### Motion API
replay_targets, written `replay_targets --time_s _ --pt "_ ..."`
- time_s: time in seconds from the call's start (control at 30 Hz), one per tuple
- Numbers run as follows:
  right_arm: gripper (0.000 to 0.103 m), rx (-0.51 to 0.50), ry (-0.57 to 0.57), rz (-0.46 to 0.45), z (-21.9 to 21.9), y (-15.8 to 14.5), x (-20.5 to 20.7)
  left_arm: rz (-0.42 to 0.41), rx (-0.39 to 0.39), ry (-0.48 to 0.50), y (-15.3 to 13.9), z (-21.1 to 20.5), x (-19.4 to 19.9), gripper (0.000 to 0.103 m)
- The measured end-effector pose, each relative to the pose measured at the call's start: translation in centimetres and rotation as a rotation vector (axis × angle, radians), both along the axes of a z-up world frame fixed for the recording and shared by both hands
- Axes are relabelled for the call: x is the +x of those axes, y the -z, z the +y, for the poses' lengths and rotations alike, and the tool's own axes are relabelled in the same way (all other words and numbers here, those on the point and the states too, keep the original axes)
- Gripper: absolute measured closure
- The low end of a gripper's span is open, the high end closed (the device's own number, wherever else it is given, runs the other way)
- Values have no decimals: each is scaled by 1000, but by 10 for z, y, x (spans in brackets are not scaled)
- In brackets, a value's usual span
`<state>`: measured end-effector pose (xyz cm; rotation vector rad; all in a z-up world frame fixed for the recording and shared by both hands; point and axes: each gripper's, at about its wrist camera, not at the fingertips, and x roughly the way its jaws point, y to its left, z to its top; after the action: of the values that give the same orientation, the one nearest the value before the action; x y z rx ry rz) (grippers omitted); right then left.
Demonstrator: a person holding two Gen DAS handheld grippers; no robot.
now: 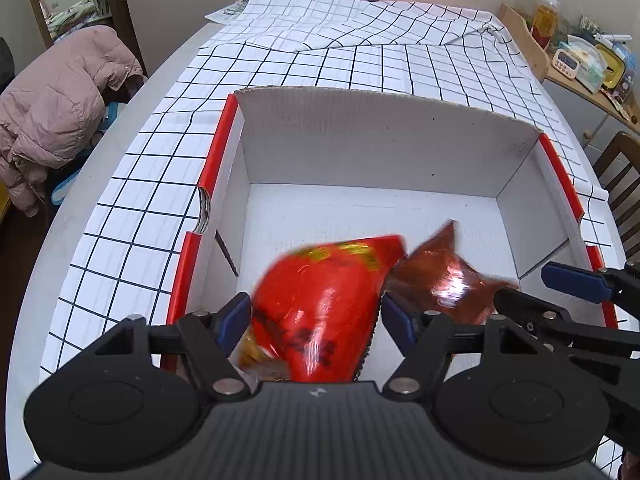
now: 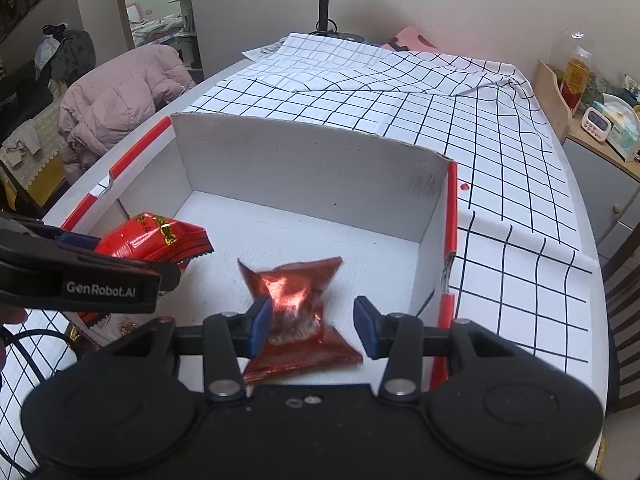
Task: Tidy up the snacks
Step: 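Carry both bags into the red box and open both grippers, then pull both open grippers back out of the red box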
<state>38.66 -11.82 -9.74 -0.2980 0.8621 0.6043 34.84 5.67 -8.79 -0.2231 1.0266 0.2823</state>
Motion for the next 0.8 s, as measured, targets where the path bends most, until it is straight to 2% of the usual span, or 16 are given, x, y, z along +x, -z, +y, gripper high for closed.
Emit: replay_targets --time_s 0.23,0.53,0.73,0.8 --pt "58 30 31 18 -9 -4 0 -60 5 29 -14 -5 -9 27" --pt "57 97 44 -15 -28 -28 -24 -149 20 56 -40 -14 -43 27" --pt "51 139 62 -34 -40 -42 -46 -199 7 55 -51 -13 -73 26" --pt "45 146 61 -43 -43 -47 -56 -212 -3 51 -55 -12 -84 24"
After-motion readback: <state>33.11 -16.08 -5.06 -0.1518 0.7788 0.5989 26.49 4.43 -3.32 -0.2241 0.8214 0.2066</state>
